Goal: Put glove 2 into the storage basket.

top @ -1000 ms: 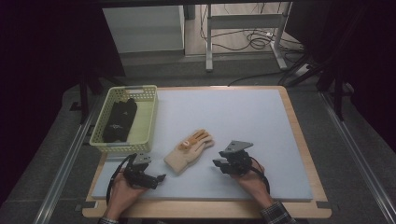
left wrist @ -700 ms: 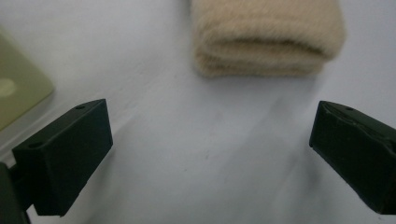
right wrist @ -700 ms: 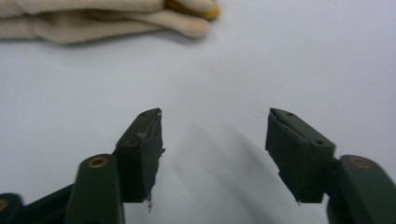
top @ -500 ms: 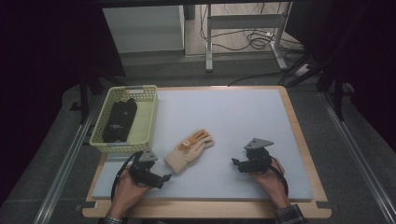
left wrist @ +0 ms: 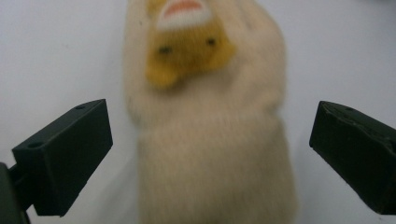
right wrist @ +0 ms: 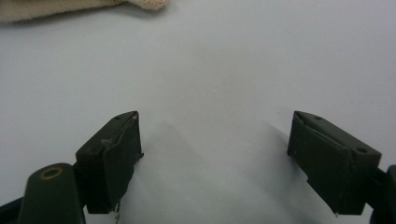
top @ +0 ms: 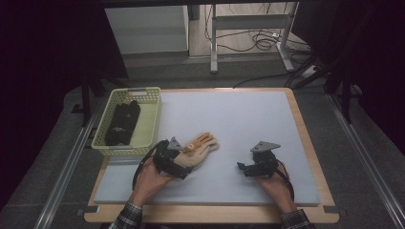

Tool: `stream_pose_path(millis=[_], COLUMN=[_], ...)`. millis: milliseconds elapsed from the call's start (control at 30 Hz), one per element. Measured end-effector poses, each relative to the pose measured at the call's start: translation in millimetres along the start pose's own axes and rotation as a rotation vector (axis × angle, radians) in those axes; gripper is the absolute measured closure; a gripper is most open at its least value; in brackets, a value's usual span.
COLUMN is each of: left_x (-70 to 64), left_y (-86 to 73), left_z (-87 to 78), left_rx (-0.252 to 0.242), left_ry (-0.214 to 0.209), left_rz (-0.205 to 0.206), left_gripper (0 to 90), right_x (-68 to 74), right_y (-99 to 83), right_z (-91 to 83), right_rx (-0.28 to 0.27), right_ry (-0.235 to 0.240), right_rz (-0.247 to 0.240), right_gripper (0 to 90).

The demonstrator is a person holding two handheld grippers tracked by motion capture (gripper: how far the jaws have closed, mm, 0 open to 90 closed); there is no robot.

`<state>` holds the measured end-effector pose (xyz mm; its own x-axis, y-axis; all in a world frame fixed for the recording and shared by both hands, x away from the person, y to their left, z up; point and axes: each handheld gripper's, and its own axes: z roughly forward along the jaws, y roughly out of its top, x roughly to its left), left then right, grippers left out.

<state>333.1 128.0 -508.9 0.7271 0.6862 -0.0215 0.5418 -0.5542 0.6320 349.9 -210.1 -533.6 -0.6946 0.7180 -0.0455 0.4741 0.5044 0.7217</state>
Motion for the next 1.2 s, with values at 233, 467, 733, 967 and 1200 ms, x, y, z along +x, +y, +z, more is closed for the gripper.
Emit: stream_pose_path(millis=[233, 467, 733, 967, 1200], left_x=[0.4, -0.3, 1.6, 2.5, -0.7], left_y=[18.4, 25.4, 22.8, 25.8, 27.5], left_z=[22.2, 45.2, 46.2, 39.9, 38.8], left_rx=[0.041, 0.088, 0.086, 0.079, 0.072], left_ry=[-0.003, 0.014, -0.03, -0.016, -0.021], left_rz=[0.006, 0.018, 0.015, -0.002, 0.013], left_gripper=[0.0, 0.0, 8.1, 44.4, 57.1], right_x=[0.1, 0.4, 0.8, 1.4, 2.0], right_y=[-0.1, -0.3, -0.4, -0.6, -0.6], right_z=[0.0, 0.0, 0.0, -0.1, -0.2], right_rx=[-0.001, -0.003, -0.003, -0.004, -0.005], right_ry=[0.0, -0.002, -0.005, -0.01, -0.014], right_rz=[-0.001, -0.004, -0.007, -0.009, -0.013], right_gripper=[17.1, 17.1, 17.0, 16.9, 16.9])
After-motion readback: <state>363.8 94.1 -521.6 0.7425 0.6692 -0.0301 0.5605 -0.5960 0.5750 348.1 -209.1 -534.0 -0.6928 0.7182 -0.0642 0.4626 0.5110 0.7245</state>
